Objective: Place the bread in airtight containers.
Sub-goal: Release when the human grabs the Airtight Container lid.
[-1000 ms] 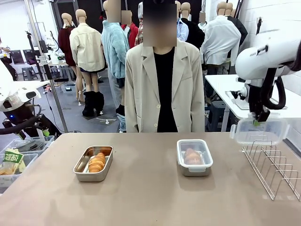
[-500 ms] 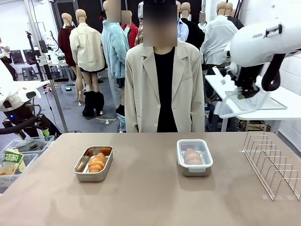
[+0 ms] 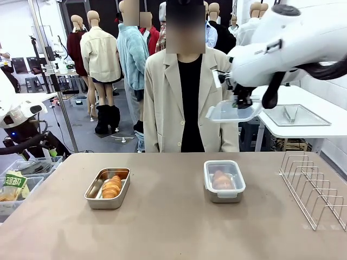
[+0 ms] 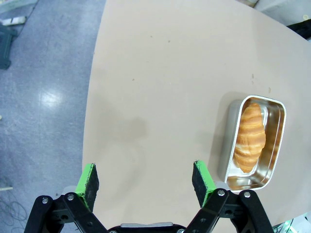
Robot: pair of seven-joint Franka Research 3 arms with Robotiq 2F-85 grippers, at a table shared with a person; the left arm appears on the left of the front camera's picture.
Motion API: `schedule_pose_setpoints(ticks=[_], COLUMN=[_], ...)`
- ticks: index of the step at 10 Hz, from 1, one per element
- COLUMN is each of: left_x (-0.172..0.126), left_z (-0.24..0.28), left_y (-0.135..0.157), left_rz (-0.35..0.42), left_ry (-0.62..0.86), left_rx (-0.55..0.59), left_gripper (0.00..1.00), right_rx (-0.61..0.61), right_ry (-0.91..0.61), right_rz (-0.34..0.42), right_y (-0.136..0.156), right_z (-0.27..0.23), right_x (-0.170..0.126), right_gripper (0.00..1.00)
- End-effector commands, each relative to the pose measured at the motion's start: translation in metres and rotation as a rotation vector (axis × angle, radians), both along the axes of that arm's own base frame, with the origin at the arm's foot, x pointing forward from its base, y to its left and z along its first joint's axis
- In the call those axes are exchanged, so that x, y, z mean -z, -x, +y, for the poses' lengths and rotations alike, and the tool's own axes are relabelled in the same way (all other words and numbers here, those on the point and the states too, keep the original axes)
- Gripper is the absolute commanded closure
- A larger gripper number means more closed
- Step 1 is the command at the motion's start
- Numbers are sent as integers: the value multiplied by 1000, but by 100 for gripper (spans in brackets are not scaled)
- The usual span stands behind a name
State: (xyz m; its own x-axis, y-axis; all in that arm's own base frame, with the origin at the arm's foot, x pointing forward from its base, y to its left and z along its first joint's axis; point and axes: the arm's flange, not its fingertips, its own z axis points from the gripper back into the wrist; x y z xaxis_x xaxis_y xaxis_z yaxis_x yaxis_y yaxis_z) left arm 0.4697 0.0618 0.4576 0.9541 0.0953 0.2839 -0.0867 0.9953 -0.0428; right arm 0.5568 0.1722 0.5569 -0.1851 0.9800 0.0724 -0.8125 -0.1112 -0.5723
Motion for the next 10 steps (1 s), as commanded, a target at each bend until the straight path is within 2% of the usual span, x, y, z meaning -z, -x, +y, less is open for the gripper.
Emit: schedule_pose_setpoints(ticks=[1, 3, 10], left_x=[-1, -1, -1], left_z=[3, 3, 3], left_y=[2, 2, 2], left_rz=[1, 1, 1], left_ry=[-9, -9, -9], left_rx=[4, 4, 4], left_gripper=[0, 0, 0], right_rx=[87, 128, 144], right_ry=[-40, -23, 16], right_rz=[5, 6, 29], right_y=[-32, -48, -54], right_z=[18, 30, 33], right_x=[-2, 6, 7], right_gripper=[100, 100, 100])
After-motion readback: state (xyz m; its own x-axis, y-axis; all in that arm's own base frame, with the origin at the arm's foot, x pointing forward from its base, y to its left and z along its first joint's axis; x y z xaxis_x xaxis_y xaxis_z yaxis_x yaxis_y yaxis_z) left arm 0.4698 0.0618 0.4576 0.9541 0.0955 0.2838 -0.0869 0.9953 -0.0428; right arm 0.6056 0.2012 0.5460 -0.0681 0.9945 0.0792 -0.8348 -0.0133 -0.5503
